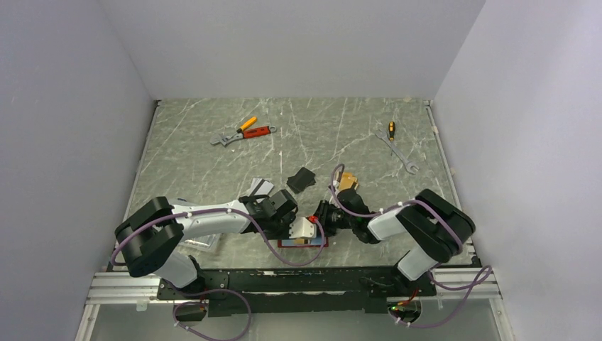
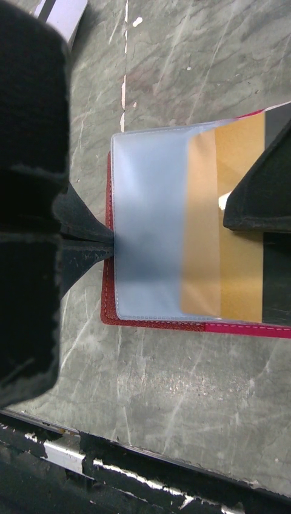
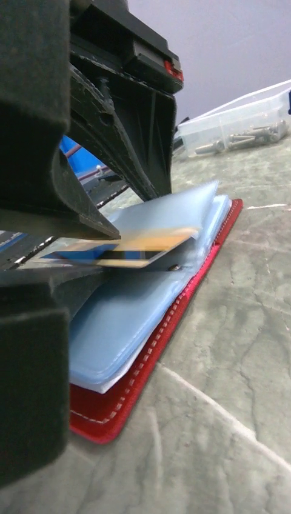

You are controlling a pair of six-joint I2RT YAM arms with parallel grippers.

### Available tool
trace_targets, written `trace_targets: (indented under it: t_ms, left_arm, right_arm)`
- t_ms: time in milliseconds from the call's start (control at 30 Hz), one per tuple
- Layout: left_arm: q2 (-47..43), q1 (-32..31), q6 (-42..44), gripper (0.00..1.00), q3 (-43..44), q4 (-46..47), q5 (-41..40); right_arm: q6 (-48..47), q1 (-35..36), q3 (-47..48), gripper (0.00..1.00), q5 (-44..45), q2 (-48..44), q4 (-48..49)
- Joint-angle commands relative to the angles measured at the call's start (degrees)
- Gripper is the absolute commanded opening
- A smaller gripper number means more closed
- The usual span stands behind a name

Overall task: Put the credit cards into the card holder
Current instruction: Insert the credit card into the card holder.

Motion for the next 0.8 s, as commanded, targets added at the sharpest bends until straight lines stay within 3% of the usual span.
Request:
trace_targets:
  t_ms: [0,67,167,767]
  left_arm:
    - [3.2,0.15,1.1,0.0,-4.26,-3.45,-2.26]
    - [3.0,0.19,1.22,0.0,-4.62,-3.35,-2.3]
    - [2.76,0.15,1.38,0.0,-4.96,-3.17,-2.47]
    - [1.67,0.1,1.94,0.0,-5.51,-1.76,-2.89]
  right_arm:
    - [-5.36,0.62,1.13,0.33,6.93,-7.64,-20.33]
    - [-6.55,0.55,2.08,0.47,9.34,-11.17,-26.37]
    - [-6.93,0.72,2.37,0.55,10.86,-13.87,-29.98]
    - [-6.38,5.84,12.02,0.5,11.28,-4.94,-26.81]
